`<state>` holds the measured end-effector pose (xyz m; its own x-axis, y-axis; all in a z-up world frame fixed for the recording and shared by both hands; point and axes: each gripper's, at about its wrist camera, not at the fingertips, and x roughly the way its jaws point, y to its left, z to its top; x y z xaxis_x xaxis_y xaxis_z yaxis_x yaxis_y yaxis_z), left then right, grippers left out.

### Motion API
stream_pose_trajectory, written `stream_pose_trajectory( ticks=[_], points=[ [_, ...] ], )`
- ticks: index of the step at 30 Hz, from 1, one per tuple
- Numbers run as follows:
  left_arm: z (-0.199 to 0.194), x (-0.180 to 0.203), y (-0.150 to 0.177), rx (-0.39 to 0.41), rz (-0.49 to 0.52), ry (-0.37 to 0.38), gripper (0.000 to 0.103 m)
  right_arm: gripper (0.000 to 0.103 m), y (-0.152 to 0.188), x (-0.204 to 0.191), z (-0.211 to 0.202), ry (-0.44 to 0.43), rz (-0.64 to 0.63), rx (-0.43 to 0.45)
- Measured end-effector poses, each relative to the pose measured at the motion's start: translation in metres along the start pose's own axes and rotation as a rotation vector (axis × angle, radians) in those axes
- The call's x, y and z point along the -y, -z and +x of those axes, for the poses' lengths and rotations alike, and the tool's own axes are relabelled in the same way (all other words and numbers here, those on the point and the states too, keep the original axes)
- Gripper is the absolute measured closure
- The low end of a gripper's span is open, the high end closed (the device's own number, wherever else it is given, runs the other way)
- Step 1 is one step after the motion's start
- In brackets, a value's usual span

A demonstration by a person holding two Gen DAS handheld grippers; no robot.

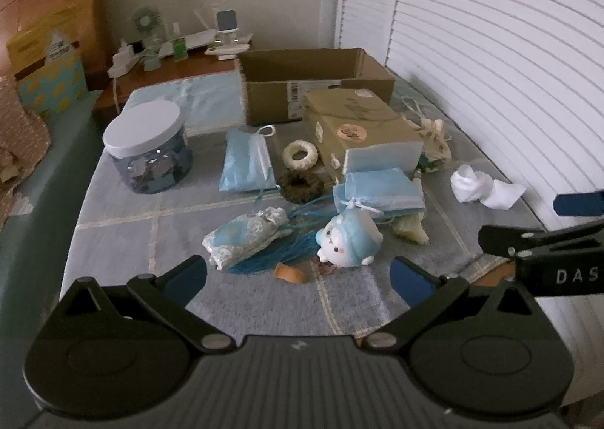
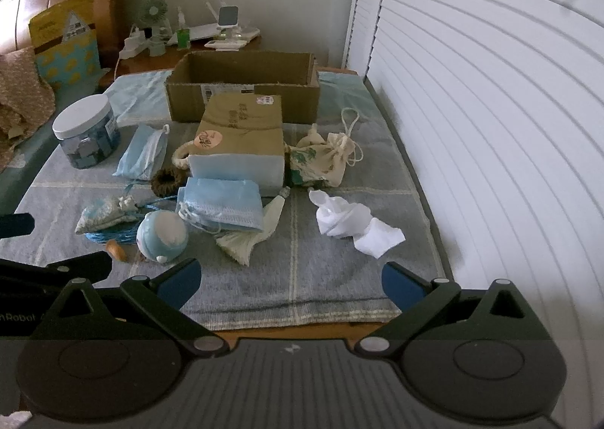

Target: Organize soft objects

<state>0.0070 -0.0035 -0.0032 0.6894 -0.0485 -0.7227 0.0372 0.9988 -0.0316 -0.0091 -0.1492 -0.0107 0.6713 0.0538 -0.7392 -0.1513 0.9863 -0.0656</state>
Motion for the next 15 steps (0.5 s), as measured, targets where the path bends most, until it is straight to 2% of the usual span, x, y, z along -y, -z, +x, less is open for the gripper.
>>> stream_pose_trajectory(
  ticks=[7, 15],
  points=[
    [0.014, -0.011, 0.006, 0.0, 0.023, 0.08, 0.001, 0.0, -0.001, 0.003, 0.007, 0.005, -0.013, 0.007],
    [0.045, -0.023, 0.018, -0.08, 0.047, 0.143, 0.001, 0.0, -0.002, 0.014, 0.022, 0.008, -0.003, 0.011]
  ],
)
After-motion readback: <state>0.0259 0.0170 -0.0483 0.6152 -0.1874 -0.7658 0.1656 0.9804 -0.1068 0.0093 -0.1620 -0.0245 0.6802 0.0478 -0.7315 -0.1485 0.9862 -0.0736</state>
